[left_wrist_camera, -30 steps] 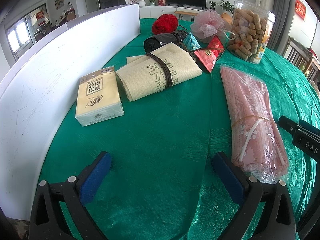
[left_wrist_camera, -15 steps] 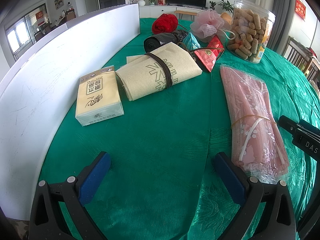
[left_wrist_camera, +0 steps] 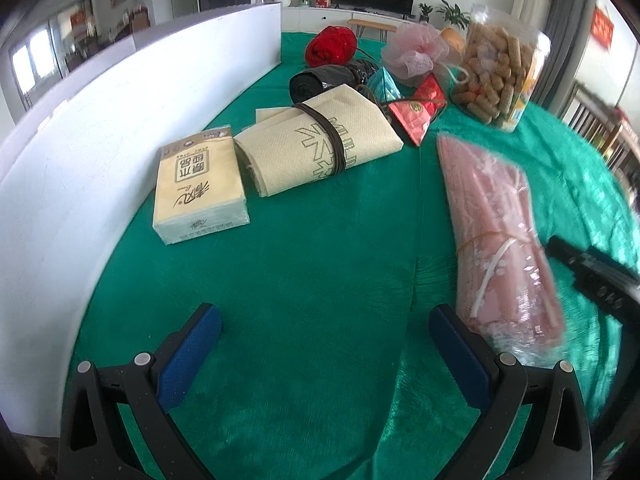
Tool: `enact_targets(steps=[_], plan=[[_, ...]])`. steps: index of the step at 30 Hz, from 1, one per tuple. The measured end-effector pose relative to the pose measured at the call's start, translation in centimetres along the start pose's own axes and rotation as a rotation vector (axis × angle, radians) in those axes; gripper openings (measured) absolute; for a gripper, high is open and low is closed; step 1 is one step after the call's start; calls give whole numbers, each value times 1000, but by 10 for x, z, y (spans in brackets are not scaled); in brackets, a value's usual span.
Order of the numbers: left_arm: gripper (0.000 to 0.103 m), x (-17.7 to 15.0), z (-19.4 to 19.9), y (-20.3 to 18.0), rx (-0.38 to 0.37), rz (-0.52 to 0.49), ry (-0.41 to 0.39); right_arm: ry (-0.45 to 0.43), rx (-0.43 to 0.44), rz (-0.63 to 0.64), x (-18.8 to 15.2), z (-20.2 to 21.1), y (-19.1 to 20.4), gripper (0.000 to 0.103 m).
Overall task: Organize soft objects
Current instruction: 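Grasp the beige strapped cloth roll with the left tool while the right tool grasps the pink mask pack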
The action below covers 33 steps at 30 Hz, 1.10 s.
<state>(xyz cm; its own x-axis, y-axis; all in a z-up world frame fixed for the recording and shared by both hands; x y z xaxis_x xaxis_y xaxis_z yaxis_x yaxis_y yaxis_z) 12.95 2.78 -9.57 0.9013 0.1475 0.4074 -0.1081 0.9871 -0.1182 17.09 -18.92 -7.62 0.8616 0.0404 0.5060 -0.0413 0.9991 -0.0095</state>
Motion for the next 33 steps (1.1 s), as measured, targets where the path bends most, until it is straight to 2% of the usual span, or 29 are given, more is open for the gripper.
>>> enact_targets(steps=[3, 6, 11, 13, 16, 21, 24, 26, 28, 30, 33], plan=[[103, 7, 7, 12, -81, 28, 13, 0, -1, 0, 0, 0, 0, 84], [103, 27, 12, 12, -81, -63, 22, 0, 0, 0, 0, 0, 0, 84], [103, 76, 2, -11, -2, -341, 89, 0, 0, 0, 0, 0, 0, 84], [103, 92, -8, -18, 58, -419, 88, 0, 0, 0, 0, 0, 0, 84], [103, 112, -27, -22, 98, -479, 117, 0, 1, 0, 0, 0, 0, 84], [101, 134, -56, -16, 81, -417, 203, 0, 1, -1, 0, 0, 0, 84], [82, 126, -50, -26, 51, -437, 179, 0, 0, 0, 0, 0, 0, 84], [57, 118, -45, -32, 60, -432, 156, 0, 1, 0, 0, 0, 0, 84], [47, 109, -36, -30, 55, -389, 141, 0, 0, 0, 0, 0, 0, 84], [41, 99, -25, -21, -13, -309, 138, 4, 3, -5, 1, -2, 0, 88], [39, 79, -1, 1, -92, -189, 112, 54, 52, 36, 5, -1, -4, 86]])
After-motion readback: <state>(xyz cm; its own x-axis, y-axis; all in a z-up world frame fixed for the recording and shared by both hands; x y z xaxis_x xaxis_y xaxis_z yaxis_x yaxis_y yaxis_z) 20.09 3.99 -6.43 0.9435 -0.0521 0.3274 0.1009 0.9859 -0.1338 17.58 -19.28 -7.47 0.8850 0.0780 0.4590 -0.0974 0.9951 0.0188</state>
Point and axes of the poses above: each gripper's, at about its wrist camera, not at the fingertips, and z roughly against the way its jaws point, y to its left, x to its top, the point moved 3 cm from there along -z, roughly the way its jaws point, and after that the axes turned 8 degrees about y, right-handed, at the moved point
